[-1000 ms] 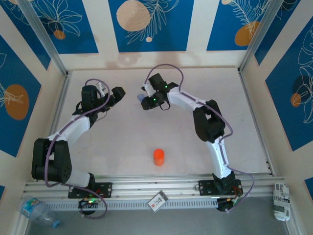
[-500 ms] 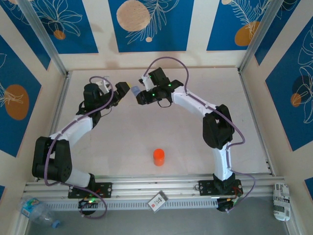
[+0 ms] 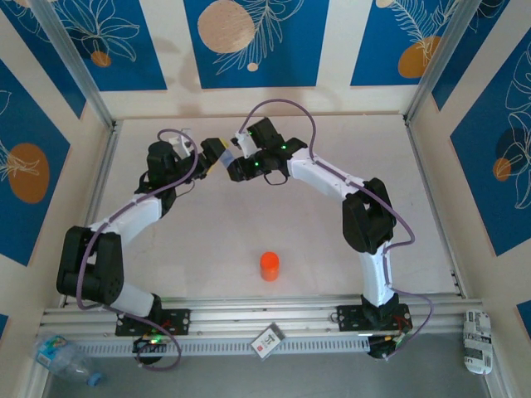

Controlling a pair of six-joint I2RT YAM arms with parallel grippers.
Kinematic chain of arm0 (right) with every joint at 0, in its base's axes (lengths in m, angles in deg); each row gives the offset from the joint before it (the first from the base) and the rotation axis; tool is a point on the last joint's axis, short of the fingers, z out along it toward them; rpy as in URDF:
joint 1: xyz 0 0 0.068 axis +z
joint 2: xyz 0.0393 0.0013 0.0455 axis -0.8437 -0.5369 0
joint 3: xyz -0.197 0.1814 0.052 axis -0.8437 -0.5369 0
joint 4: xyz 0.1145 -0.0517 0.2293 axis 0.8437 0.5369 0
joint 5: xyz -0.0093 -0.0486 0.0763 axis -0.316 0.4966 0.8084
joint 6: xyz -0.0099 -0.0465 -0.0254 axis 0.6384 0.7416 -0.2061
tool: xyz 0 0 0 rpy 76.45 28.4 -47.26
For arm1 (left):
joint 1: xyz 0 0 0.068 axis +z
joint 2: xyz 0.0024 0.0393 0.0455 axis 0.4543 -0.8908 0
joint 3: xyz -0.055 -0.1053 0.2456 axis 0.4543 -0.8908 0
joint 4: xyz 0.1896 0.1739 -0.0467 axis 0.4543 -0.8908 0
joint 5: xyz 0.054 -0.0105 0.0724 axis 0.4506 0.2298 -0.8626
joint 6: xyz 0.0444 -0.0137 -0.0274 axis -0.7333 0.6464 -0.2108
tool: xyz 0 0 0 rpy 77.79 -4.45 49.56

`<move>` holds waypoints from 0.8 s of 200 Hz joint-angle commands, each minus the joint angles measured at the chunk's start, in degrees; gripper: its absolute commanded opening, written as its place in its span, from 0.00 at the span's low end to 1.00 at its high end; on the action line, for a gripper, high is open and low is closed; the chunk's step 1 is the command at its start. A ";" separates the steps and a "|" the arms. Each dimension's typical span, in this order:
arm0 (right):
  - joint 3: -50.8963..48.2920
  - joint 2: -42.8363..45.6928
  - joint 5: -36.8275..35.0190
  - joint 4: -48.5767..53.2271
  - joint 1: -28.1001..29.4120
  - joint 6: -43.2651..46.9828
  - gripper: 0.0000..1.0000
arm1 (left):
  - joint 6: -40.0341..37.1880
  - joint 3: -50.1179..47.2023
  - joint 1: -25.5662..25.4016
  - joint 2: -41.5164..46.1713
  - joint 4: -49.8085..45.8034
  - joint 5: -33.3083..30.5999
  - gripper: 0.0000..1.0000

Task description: Sort the pills into containers

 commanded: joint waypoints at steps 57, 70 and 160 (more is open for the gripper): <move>-1.52 2.37 0.58 -0.29 1.46 -0.21 0.30 | 0.95 0.68 -1.02 -1.54 2.76 0.32 1.00; -1.64 2.43 0.53 -0.30 1.64 -0.20 0.30 | 0.79 0.63 -1.16 -1.53 2.70 0.28 1.00; -1.65 2.64 -0.57 -0.81 0.63 -1.64 0.30 | -0.78 -1.46 -1.11 -0.51 0.80 -1.67 1.00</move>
